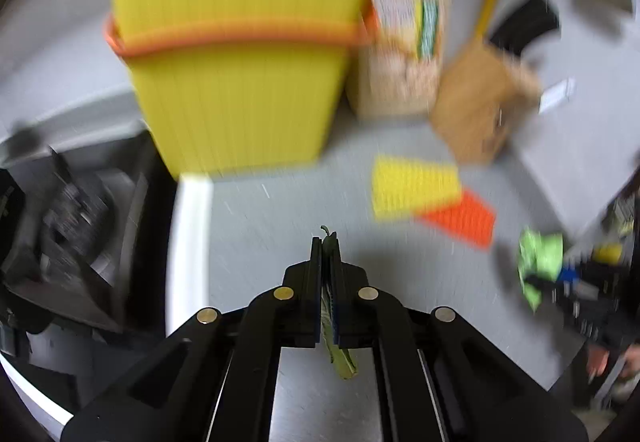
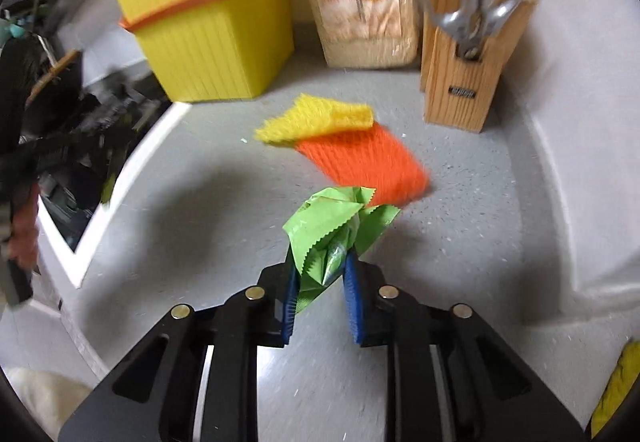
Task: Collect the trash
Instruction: 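Hold the green stalk in the left tool while the right tool grasps the green wrapper, then drop the green stalk and green wrapper into the yellow bucket with both tools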
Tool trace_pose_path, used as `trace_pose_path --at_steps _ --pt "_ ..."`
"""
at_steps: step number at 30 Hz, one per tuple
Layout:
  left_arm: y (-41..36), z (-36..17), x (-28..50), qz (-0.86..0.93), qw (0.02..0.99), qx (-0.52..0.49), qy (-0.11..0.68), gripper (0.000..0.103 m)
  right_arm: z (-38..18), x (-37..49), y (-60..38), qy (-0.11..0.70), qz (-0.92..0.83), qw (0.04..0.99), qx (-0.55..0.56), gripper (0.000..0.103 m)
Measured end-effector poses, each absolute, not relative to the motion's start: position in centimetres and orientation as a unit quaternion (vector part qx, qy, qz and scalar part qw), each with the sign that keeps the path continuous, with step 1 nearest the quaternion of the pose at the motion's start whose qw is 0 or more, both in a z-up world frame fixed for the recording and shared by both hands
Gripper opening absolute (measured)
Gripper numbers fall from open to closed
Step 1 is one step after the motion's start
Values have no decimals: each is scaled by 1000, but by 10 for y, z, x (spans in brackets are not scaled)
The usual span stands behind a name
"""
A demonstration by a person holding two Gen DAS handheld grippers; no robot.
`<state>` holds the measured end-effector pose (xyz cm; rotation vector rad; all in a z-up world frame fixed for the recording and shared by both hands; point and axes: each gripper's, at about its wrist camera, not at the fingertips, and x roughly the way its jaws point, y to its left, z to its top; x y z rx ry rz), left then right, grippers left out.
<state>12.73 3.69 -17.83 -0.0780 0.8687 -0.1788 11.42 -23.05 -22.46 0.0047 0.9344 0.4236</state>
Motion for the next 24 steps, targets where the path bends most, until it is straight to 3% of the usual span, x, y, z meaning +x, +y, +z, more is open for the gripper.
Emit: trace_pose_path --at_steps 5,12,22,23,24 --pt "72 -101 148 -85 936 -75 335 5 -198 91 -242 417 200 886 28 19" --pt "88 -34 210 -50 960 -30 272 5 -176 83 -245 389 199 899 39 19" --pt "89 -37 287 -11 947 -13 321 5 -170 71 -258 373 178 909 45 19" --pt "93 -40 289 -5 945 -12 327 6 -169 69 -259 372 177 910 44 19" --pt "95 -43 293 0 942 -14 335 16 -169 68 -259 371 176 911 44 19"
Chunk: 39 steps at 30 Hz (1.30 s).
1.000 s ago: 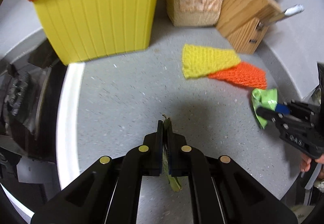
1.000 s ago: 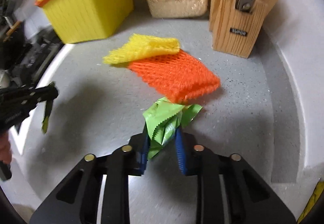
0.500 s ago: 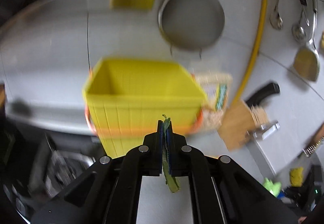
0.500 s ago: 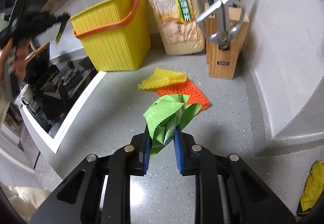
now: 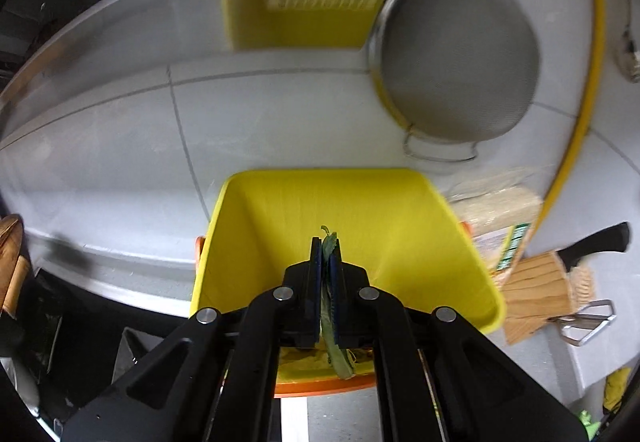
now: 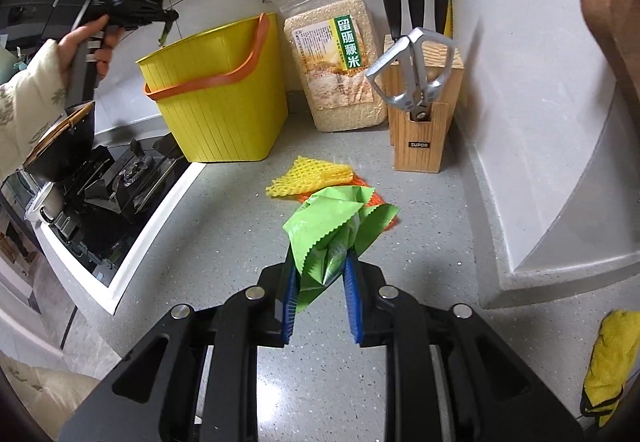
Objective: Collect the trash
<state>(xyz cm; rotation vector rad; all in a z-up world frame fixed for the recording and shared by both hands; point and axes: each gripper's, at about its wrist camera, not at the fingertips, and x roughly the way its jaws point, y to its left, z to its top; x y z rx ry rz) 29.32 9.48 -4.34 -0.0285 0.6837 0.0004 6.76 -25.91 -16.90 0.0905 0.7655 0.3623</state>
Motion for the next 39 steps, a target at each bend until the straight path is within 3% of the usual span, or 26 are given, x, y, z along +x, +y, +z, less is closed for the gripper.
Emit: trace_pose_path --at_steps 3,4,13,24,33,36,37,39 --pt "99 -47 291 18 945 -18 327 85 -169 63 -261 371 171 912 47 19" --pt "99 -46 287 24 948 -19 316 92 -169 62 -262 371 169 912 46 20" --pt "107 -42 222 33 959 -54 276 99 -149 66 -251 344 188 919 34 20" --pt "97 -102 111 62 950 -14 307 99 -18 178 -176 203 280 938 -8 20" --pt "105 -142 40 94 928 -21 359 99 9 294 -69 256 312 914 -40 21" --pt "112 -141 32 103 927 -22 361 99 -1 318 -45 292 313 903 -38 26" --pt "113 -140 30 104 927 -20 360 99 -8 327 -35 311 317 895 -40 38" --pt "116 -138 29 108 928 -18 356 99 -14 330 -28 315 322 892 -41 51"
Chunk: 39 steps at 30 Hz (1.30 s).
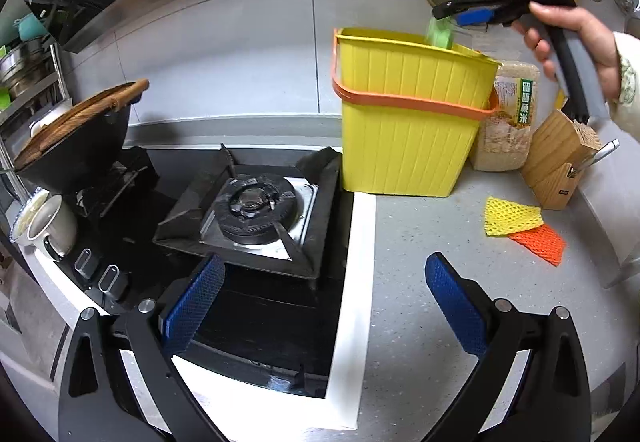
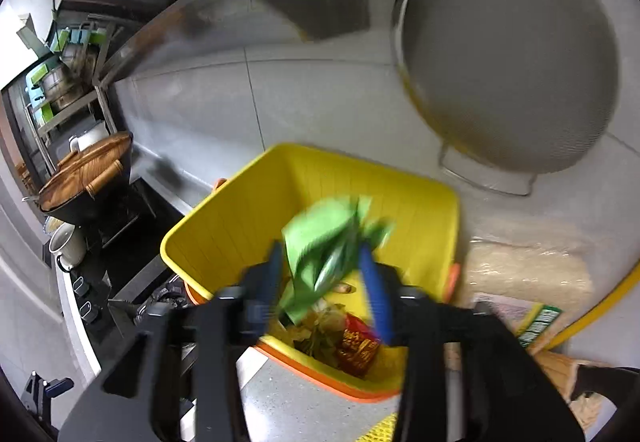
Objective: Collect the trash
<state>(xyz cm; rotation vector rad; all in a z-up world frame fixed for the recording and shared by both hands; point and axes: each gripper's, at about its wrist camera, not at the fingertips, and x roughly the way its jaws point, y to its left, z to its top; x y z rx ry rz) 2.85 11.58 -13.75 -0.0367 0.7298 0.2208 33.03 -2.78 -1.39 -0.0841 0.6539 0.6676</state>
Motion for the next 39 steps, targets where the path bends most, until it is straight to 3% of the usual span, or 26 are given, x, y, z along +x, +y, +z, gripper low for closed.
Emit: trace_pose_path --at_steps 1,3,9,12,18,21,32,39 --pt "116 -137 29 108 928 -16 355 99 -14 331 -27 311 324 893 -38 72" --pt "117 -137 30 109 928 -13 357 99 -14 325 -32 301 329 895 -24 93" --pt "103 -151 49 82 927 20 365 99 -18 257 -90 239 347 907 -15 94" --pt "94 -168 63 58 921 32 383 99 -50 197 -141 220 316 922 -40 94" --pt "51 -209 107 -24 902 52 428 99 -182 99 -222 365 210 903 -87 94" --pt "19 -223 132 -69 893 60 441 99 -220 61 -242 415 176 888 -91 94" --pt "-77 -257 211 -178 862 150 450 98 -222 20 -276 426 110 896 -65 94" --pt "-91 -276 238 -204 841 168 472 85 -226 24 -275 437 118 889 -67 94"
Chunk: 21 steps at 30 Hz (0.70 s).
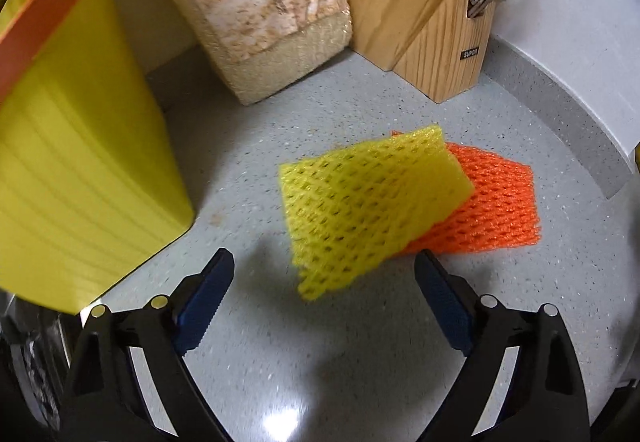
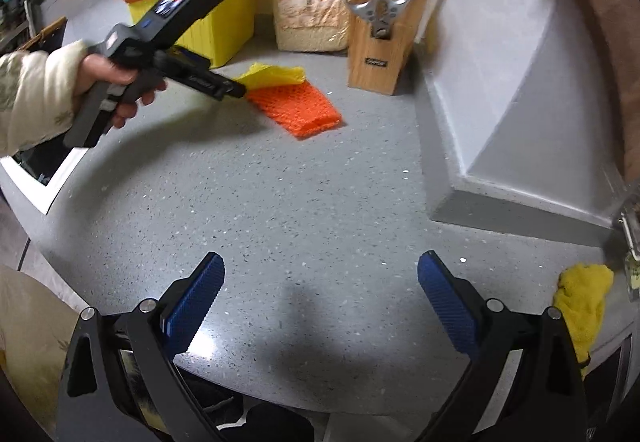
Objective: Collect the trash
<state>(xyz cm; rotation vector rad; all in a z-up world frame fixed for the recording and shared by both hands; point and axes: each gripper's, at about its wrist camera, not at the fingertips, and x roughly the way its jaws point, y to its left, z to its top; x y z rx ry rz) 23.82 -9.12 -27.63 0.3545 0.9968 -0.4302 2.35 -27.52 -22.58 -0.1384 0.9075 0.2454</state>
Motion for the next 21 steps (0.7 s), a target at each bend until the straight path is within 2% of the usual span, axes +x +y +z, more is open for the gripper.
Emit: trace_pose_path --at_steps 1,5,6,9,11,12,13,21 --pt "-94 -279 240 -210 838 170 474 82 -229 28 -272 437 122 888 -75 94" --pt "-99 -283 246 -221 832 172 478 81 -239 53 -268 444 127 882 -97 94" --pt "-100 -284 246 -225 830 172 480 78 -242 65 -267 444 125 881 -105 94" --pt "-102 -288 246 -246 820 168 488 56 -244 89 -263 441 125 881 -120 94" --pt "-105 -288 245 -264 816 158 489 36 -244 107 -260 439 126 881 -124 94" --pt "-106 -288 245 -268 815 156 490 19 -243 113 -259 437 126 882 -126 94" --pt "-108 -288 244 -271 813 154 491 12 -242 117 -257 435 127 882 -128 94" --pt "-84 -279 225 -275 821 118 486 10 -241 144 -239 431 141 884 -115 94"
